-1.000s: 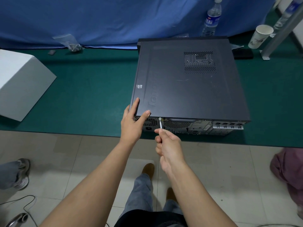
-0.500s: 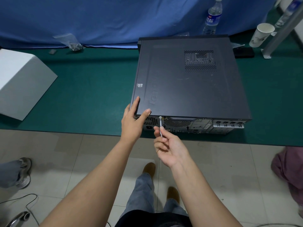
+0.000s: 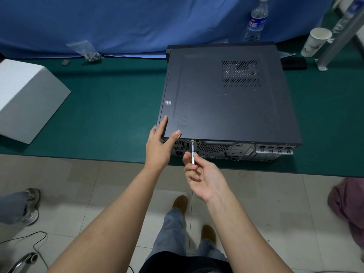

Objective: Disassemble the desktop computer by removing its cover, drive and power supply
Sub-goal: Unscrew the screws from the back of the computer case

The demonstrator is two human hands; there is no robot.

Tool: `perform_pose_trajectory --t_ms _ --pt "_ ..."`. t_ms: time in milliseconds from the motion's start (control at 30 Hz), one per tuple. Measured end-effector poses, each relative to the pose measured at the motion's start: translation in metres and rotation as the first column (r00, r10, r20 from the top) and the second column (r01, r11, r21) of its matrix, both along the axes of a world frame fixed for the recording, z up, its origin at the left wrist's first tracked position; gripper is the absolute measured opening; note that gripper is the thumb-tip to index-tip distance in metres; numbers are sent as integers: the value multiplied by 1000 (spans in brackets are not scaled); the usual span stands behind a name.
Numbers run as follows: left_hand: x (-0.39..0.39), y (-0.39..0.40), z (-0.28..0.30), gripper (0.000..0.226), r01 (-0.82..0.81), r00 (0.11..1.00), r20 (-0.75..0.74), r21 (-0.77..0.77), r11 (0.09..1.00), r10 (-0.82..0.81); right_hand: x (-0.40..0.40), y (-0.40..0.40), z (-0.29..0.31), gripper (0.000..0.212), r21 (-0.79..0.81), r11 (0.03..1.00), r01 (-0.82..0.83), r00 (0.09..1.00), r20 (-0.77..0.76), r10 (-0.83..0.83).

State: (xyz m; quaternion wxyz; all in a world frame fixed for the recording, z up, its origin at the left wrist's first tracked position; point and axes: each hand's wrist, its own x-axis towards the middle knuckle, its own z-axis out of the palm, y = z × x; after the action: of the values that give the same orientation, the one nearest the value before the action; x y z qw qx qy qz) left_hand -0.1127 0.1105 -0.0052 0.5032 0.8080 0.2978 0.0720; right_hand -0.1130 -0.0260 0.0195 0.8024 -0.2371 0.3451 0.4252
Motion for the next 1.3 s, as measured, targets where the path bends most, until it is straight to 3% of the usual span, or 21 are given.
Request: perform_pose_trajectory --t_ms 200,467,900,1133,1300 --pt "0 0 0 60 6 1000 8 -6 1000 -6 -2 7 -2 10 -69 998 14 1000 -21 -16" --pt "-1 -1 -1 60 0 1000 24 -11 1000 0 1 -4 -1 26 6 999 -48 998 39 48" --pt "0 0 -1 60 5 1000 26 -10 1000 -5 1 4 -2 9 -62 998 -3 1000 10 3" --pt "0 1 -3 60 4 1000 23 -11 1000 -4 0 -4 -5 25 4 998 -56 997 60 55" --pt "0 1 -3 60 13 1000 22 -7 1000 -13 -2 -4 -9 20 -35 999 -38 997 60 40"
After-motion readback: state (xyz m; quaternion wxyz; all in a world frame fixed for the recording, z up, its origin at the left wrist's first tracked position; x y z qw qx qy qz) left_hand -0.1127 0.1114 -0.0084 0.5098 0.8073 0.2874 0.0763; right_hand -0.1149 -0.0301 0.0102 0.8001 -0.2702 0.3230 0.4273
